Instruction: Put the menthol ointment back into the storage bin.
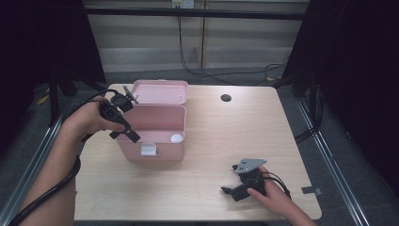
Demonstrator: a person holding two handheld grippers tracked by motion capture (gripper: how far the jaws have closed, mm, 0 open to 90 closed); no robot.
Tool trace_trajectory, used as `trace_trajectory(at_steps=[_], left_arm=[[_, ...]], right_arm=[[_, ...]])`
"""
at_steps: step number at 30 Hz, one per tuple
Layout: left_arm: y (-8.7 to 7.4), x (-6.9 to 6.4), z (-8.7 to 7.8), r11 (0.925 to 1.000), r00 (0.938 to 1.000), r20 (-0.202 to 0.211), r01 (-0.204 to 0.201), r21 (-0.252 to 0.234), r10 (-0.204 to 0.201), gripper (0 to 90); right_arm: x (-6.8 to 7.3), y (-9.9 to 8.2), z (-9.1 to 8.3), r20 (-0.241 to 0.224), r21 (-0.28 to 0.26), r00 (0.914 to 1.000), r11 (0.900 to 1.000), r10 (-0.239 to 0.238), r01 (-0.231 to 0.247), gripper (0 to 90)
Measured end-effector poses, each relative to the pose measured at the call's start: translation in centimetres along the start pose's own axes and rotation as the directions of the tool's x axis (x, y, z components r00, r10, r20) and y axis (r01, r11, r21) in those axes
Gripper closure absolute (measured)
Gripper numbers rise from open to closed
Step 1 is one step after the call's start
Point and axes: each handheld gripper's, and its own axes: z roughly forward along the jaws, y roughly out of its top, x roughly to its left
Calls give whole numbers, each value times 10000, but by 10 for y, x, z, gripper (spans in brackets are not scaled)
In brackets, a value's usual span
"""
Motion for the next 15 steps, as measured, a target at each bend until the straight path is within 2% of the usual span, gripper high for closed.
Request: trace_trajectory(at_steps=[9, 15], left_arm=[[-23, 3, -6, 9996, 9998, -50, 198, -193, -199, 211], [-36, 2, -6, 9996, 9998, -98, 148, -251, -151, 211]], right_arm=[[0, 0, 0, 2, 1, 10000, 10000, -2, 2, 80], [0, 0, 0, 10, -2, 10000, 10000, -4, 4, 80]])
